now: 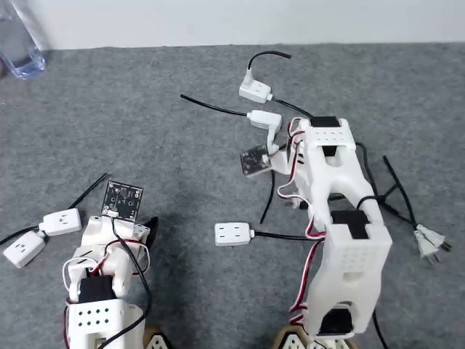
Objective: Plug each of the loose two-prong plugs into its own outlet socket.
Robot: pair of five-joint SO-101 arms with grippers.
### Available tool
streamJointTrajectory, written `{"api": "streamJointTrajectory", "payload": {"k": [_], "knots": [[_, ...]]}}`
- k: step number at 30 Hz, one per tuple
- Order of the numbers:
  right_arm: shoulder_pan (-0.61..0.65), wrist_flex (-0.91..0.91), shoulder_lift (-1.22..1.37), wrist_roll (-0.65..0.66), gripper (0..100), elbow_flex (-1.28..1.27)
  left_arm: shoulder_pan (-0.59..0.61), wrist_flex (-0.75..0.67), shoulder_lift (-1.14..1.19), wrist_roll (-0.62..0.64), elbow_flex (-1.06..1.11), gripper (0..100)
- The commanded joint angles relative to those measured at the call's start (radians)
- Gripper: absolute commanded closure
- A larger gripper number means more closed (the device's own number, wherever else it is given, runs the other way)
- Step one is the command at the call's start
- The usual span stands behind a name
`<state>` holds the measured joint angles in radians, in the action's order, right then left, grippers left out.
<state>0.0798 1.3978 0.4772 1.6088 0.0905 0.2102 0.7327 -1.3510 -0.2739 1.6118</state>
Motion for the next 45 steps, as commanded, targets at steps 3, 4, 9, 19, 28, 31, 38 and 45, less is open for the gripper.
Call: {"api": "streamJointTrajectory", "payload": {"k": [3,4,9,19,28,31,38,45], "knots": [[0.070,0.036,-0.134,-0.164,99.1,0.011,-0.040,-0.023,-0.012,-0.023,-0.002,72],[0.079,0.036,-0.151,-0.201,99.1,0.008,-0.043,-0.023,-0.012,-0.041,-0.002,72],[0.131,0.044,-0.249,-0.417,99.1,0.006,-0.069,-0.023,-0.012,-0.066,-0.001,72],[0.320,0.099,-0.404,-0.712,99.1,-0.129,-0.153,0.064,-0.012,-0.143,0.030,72],[0.326,-0.105,-0.677,-0.810,99.1,-0.466,-0.123,-0.149,-0.012,0.041,-0.007,78],[0.325,-0.173,-0.792,-0.832,99.1,-0.574,-0.083,-0.178,-0.012,0.367,-0.013,73],[0.326,-0.325,-0.981,-0.944,99.1,-0.715,-0.152,-0.216,-0.014,0.951,-0.022,67],[0.325,-0.410,-0.995,-0.993,99.1,-0.738,-0.373,-0.222,-0.014,1.013,-0.013,67]]}}
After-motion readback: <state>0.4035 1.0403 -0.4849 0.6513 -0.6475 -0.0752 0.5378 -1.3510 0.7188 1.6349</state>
